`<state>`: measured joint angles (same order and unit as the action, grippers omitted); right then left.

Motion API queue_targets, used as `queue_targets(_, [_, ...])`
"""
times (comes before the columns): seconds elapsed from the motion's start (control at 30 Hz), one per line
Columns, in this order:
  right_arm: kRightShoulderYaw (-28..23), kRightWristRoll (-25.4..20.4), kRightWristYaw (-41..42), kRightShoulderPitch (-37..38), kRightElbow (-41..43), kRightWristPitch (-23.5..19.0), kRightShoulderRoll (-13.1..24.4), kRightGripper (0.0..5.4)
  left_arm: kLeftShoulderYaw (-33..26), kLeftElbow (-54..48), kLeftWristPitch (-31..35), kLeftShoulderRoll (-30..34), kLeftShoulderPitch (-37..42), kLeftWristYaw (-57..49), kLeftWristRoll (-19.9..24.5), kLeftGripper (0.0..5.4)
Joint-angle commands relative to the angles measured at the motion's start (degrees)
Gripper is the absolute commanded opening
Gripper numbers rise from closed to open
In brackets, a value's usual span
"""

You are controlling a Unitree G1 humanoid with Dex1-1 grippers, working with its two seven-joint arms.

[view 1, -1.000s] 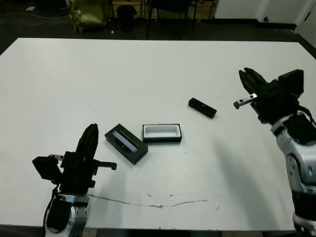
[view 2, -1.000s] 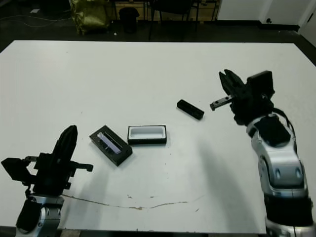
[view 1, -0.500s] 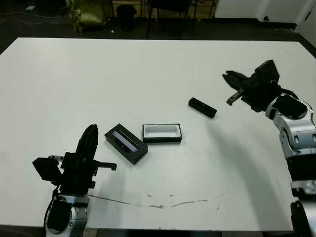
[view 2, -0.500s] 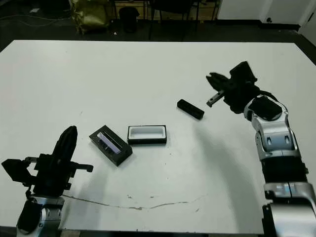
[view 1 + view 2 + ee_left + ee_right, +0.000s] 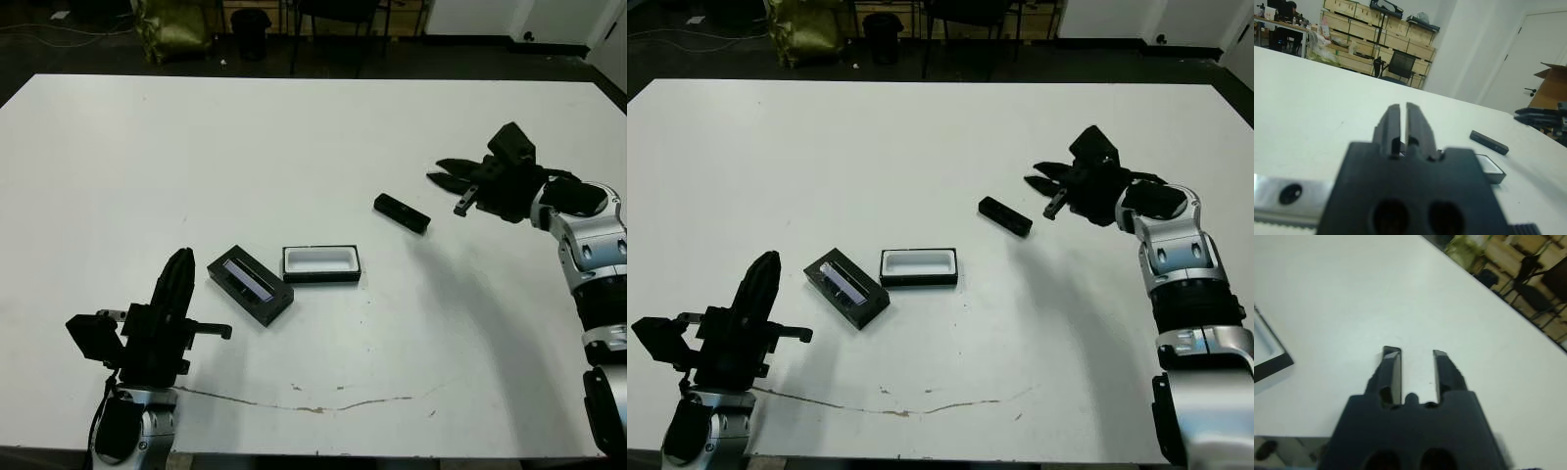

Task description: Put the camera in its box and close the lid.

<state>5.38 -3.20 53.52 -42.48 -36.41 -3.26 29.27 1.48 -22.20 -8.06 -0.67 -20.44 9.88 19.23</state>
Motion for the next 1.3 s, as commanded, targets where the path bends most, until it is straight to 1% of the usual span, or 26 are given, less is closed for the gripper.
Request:
queue_targets(0.03, [0.89,0.79,2.91,-1.15,-3.42,2.11,0.74,1.86,-0.08,0.8,0.67,-0.08,-1.06,-0.29,-0.62,0.0])
queue_targets(0.2, [1.96,1.93,5.13,-1.8,-5.07,2.74,0.78,2.98,-0.04,0.88,0.38,0.06,-1.18,-0.1,-0.89,0.0])
queue_targets(0.27, [1.66,1.43,5.74,-1.86,-5.52,1.77,0.37,3.44,-0.08,0.98,0.33,0.03,-1.2,-0.04,-0.87,0.0])
queue_targets(0.4, [1.74,1.69,5.48,-1.54,-5.87,2.19,0.01,4.31,-0.08,1.13,0.3,-0.01,-1.06,0.18,-0.63,0.0])
queue_targets(0.57, [1.87,1.81,5.29,-1.68,-6.75,1.2,-0.38,5.39,-0.03,0.89,0.59,0.05,-1.22,-0.02,-0.98,0.0])
queue_targets(0.7, [1.75,2.08,4.82,-2.02,-8.56,1.73,-0.6,5.39,0.06,0.49,1.19,0.18,-1.4,0.07,-0.67,0.0])
queue_targets(0.93, [1.58,2.79,3.71,-3.11,-13.34,3.16,-1.32,5.39,0.15,0.19,1.37,-0.02,-1.73,-0.72,-1.66,0.0])
queue_targets(1.17, [1.77,3.35,2.89,-3.36,-15.84,4.32,-2.14,5.39,0.34,0.02,1.22,-0.16,-2.14,-1.08,-1.83,0.0])
queue_targets(1.3, [2.62,4.92,2.27,-3.32,-16.7,7.17,-2.64,5.39,0.34,0.53,0.5,-0.22,-2.02,-0.86,-1.94,0.0])
